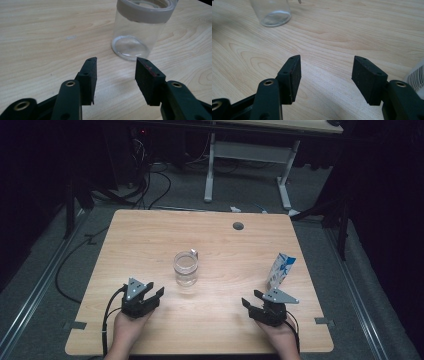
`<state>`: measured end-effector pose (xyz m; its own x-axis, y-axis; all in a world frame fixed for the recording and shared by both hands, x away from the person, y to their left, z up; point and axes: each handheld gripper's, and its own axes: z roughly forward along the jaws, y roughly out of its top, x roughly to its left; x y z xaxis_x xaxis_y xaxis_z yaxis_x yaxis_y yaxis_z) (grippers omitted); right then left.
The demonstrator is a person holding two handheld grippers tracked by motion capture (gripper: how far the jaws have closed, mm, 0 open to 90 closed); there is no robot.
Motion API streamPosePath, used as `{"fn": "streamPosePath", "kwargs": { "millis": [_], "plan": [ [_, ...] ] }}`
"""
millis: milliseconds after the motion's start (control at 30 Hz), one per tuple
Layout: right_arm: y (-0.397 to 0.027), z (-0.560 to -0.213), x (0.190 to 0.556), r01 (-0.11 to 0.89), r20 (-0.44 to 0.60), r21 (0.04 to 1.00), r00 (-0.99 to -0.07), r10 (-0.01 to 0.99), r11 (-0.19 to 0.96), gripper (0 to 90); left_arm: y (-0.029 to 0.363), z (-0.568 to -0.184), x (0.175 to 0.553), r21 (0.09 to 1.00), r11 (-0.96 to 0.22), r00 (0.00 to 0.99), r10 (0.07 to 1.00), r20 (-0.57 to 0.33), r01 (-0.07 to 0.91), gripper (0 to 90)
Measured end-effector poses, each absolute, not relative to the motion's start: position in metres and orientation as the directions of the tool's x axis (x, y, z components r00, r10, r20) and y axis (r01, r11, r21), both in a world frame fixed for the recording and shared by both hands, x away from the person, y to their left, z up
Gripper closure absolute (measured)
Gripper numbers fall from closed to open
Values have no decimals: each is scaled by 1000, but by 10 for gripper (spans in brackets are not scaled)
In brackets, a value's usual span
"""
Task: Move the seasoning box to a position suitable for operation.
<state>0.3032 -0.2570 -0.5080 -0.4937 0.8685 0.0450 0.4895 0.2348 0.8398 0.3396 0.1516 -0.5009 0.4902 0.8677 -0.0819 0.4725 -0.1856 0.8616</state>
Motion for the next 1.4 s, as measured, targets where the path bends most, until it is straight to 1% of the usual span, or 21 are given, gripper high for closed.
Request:
{"fn": "streamPosePath", "kwargs": {
  "millis": [67,100,167,200,333,433,533,567,733,767,867,967,1000,1033,1067,1233,1400],
  "plan": [
    [-257,-508,303,487,43,841,-495,868,236,410,150,-499,341,864,-190,493,867,-75,466,555],
    [-256,-508,303,483,41,843,-496,868,237,416,148,-497,343,871,-184,489,869,-72,456,589],
    [-255,-508,302,480,32,843,-497,867,244,417,147,-496,345,870,-187,484,873,-67,456,611],
    [-255,-508,302,479,29,842,-497,867,247,415,146,-495,347,873,-190,485,872,-61,450,614],
    [-254,-509,302,483,33,840,-501,865,248,425,144,-491,356,871,-164,484,870,-93,463,618],
    [-252,-510,303,483,25,836,-508,861,260,444,141,-488,366,863,-187,492,867,-79,470,631],
    [-252,-509,303,482,26,837,-508,861,259,451,140,-488,372,860,-179,489,868,-90,478,631],
    [-252,-509,302,482,22,836,-507,862,263,452,138,-488,376,864,-183,487,870,-80,469,632],
    [-253,-509,303,485,26,836,-502,865,256,456,136,-487,383,878,-171,480,874,-74,447,675],
    [-254,-508,303,483,24,838,-500,866,256,450,137,-486,387,880,-149,465,881,-89,451,682],
    [-253,-508,303,487,30,837,-496,868,249,445,135,-486,391,883,-155,460,884,-76,443,744],
    [-253,-509,303,491,32,835,-495,868,249,445,131,-486,398,881,-170,465,883,-63,442,823],
    [-253,-509,303,491,32,835,-495,868,249,445,130,-486,400,886,-165,461,885,-61,434,823],
    [-252,-510,303,495,35,832,-496,868,249,445,129,-486,406,884,-165,456,888,-59,436,876],
    [-252,-510,303,495,35,832,-496,868,249,445,129,-486,406,884,-165,456,888,-59,436,898],
    [-251,-509,303,491,32,835,-497,867,251,445,125,-486,420,891,-147,461,884,-78,431,900],
    [-252,-510,303,495,34,832,-495,868,250,445,116,-488,431,894,-158,484,872,-72,419,900]
  ]
}}
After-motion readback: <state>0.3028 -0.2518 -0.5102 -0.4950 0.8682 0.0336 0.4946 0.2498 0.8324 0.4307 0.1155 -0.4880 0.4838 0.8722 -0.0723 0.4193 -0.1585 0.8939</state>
